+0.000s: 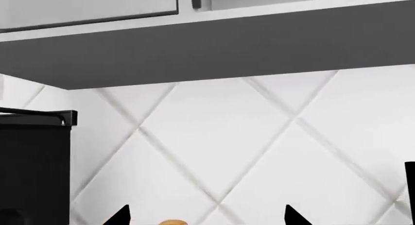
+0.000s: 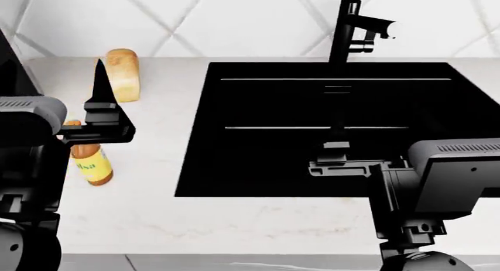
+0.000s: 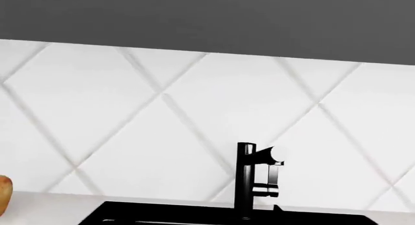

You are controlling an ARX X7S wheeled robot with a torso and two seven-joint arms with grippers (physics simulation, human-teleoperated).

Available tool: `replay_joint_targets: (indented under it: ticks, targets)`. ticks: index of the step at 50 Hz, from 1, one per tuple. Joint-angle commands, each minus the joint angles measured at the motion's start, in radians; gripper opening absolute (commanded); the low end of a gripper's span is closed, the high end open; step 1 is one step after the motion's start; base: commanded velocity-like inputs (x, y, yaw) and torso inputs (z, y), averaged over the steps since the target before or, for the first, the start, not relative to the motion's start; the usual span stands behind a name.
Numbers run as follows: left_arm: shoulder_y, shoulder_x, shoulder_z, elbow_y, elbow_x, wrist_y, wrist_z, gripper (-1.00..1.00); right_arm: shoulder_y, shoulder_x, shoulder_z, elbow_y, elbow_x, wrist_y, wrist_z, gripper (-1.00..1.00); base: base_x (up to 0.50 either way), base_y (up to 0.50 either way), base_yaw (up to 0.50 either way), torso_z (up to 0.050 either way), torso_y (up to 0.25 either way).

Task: Pick the bar and salsa from the counter and place them in the cabinets closest to them.

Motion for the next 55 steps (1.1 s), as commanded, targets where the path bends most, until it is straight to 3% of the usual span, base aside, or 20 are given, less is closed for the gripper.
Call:
replay_joint_targets:
  ticks: [1,34,55]
  targets:
    - [0.005,-0.007,0.003,0.001,-0.006,0.005,-0.008,1.00,-0.003,0.007,-0.002,0.005,0.006,-0.008,0.011,1.00,0.00,0.50,0.00,0.000,0.000]
    - [0.016,-0.019,0.015,-0.012,-0.013,0.030,-0.020,1.00,-0.003,0.023,-0.013,0.020,0.025,-0.031,0.032,1.00,0.00,0.34,0.00,0.000,0.000]
    - [0.040,-0.027,0.018,-0.017,-0.009,0.051,-0.024,1.00,-0.010,0.024,-0.006,0.020,0.045,-0.034,0.050,1.00,0.00,0.48,0.00,0.000,0.000]
